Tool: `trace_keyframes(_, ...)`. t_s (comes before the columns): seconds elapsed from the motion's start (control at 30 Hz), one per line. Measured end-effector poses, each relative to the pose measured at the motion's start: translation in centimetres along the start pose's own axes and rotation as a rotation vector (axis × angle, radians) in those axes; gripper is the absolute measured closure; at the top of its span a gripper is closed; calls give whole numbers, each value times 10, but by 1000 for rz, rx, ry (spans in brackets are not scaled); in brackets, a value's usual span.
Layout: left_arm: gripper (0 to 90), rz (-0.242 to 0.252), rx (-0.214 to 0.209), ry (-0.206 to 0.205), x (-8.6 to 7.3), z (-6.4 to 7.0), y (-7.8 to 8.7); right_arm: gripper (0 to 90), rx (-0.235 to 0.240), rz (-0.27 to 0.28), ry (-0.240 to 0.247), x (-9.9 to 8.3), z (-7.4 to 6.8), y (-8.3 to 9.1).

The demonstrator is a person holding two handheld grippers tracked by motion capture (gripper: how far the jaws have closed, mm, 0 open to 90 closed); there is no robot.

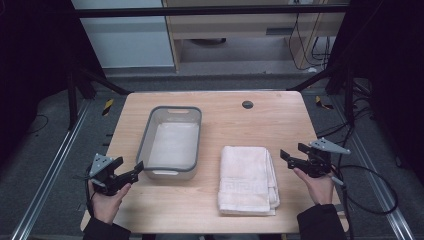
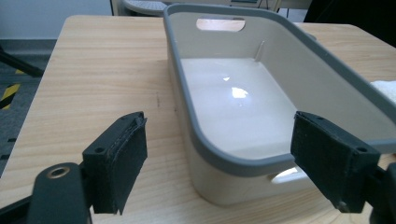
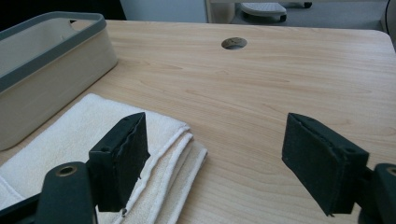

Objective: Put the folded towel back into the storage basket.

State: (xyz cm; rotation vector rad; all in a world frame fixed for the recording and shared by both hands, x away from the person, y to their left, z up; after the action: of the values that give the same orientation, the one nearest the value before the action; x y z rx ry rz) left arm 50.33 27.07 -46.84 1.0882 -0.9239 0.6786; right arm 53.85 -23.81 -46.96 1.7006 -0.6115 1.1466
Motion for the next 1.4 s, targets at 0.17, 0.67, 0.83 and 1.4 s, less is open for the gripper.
trace_keyframes(0.17, 177, 8, -14, -4, 9, 9, -1, 221, 4, 7, 2, 5, 0, 0)
trace_keyframes(0.67, 196, 22, -78, -32, 24, 44, -7, 215, 37, 7, 19, 18, -9, -2)
trace_keyframes(0.83, 201, 13, -95, -46, 25, 54, -11, 216, 44, 11, 14, 23, -10, -4)
trace_keyframes(1.4, 220, 0, -164, -96, 30, 100, -29, 258, 75, -2, 32, 32, -18, -10)
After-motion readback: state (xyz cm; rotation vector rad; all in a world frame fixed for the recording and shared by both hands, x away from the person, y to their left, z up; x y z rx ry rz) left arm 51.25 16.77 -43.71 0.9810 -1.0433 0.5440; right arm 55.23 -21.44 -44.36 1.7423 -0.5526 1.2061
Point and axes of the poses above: each handheld gripper's, and its own axes: y roughly backward along the jaws, x roughly out of its top, z roughly to its right, the point moved 9 cm from there along -y, roughly forward along the jaws, and after that the axes turned 3 degrees about y, right-handed, at the moved point
